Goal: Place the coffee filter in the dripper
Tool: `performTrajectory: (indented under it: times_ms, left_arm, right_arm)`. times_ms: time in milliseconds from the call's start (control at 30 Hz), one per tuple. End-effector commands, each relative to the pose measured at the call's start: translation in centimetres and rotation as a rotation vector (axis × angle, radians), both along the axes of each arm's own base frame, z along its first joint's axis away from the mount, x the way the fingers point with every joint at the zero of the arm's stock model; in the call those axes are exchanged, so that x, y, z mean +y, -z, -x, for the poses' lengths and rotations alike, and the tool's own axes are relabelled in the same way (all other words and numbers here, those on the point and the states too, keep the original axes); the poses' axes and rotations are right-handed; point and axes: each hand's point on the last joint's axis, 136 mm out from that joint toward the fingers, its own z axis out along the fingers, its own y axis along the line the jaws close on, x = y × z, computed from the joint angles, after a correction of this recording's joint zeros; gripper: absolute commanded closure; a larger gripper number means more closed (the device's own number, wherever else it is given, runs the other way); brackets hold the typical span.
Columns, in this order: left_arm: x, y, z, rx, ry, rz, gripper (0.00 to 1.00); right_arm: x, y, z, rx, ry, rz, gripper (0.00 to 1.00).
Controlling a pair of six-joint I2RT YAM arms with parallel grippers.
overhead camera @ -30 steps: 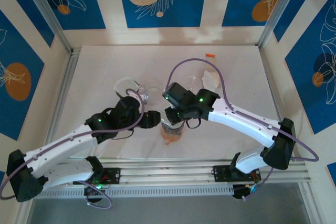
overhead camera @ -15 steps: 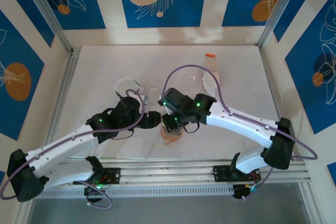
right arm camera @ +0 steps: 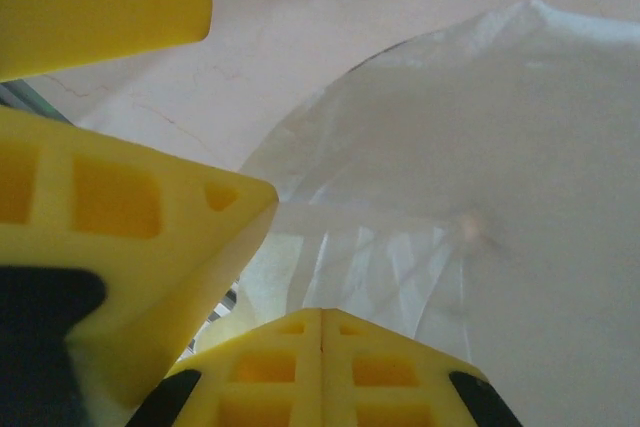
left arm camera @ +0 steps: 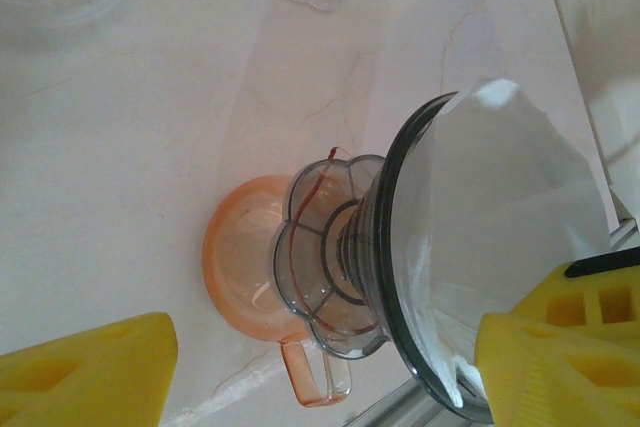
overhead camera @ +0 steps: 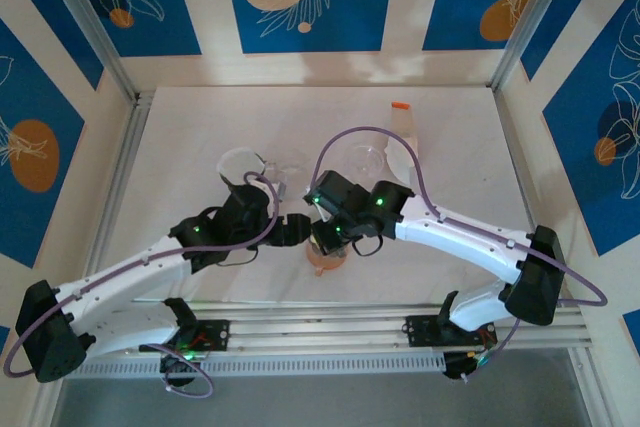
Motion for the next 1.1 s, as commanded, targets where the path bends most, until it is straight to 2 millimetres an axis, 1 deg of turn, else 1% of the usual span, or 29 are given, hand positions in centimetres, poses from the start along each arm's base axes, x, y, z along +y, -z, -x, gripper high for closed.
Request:
performTrajectory:
  times_ms: [0, 33, 133, 233, 300, 333, 400, 500, 567, 633, 700, 867, 1067]
  left_arm:
    - [0.0, 0.5, 0.3, 0.019, 0.007, 0.011, 0.21]
    - [0.0, 0.4, 0.2, 0.016, 0.007, 0.013, 0.21]
    - [0.0, 0.4, 0.3, 0.016, 0.011, 0.004, 0.26]
    - [0.1, 0.6, 0.3, 0.019, 0.012, 0.0, 0.27]
    - [0.1, 0.6, 0.3, 0.018, 0.009, 0.0, 0.27]
    - [0.2, 0.6, 0.3, 0.016, 0.007, 0.001, 0.27]
    - [0.2, 0.6, 0.2, 0.015, 0.005, 0.0, 0.27]
    - [0.1, 0.5, 0.2, 0.014, 0.006, 0.004, 0.27]
    - [0.1, 0.6, 0.2, 0.015, 0.006, 0.002, 0.27]
    - [0.1, 0.7, 0.2, 0.016, 0.005, 0.0, 0.27]
    - [0.1, 0.7, 0.2, 0.017, 0.003, -0.002, 0.27]
    - [0.1, 0.7, 0.1, 0.017, 0.002, -0.003, 0.27]
    - [0.0, 0.7, 0.1, 0.016, 0.003, -0.003, 0.27]
  right_arm:
    - [1.1, -1.6, 0.3, -0.007, -0.014, -0.086, 0.92]
    - [1.0, -1.9, 0.2, -0.017, -0.009, -0.087, 0.92]
    - [0.5, -3.1, -0.2, -0.061, 0.008, -0.099, 0.89]
    - [-0.5, -4.5, -0.8, -0.106, 0.04, -0.102, 0.83]
    - [-1.5, -5.4, -1.1, -0.142, 0.074, -0.095, 0.75]
    - [-2.1, -5.7, -1.4, -0.156, 0.096, -0.088, 0.69]
    - [-3.9, -5.8, -2.2, -0.181, 0.159, -0.043, 0.54]
    - [-6.3, -5.1, -3.3, -0.2, 0.238, 0.038, 0.4]
    - [-6.9, -4.3, -3.7, -0.184, 0.264, 0.057, 0.36]
    - [-6.9, -3.4, -3.9, -0.155, 0.271, 0.057, 0.33]
    - [-6.4, -2.5, -4.0, -0.13, 0.264, 0.054, 0.26]
    - [-4.9, -1.1, -4.6, -0.093, 0.241, 0.066, 0.22]
    - [-5.1, 1.4, -5.3, -0.049, 0.244, 0.153, 0.22]
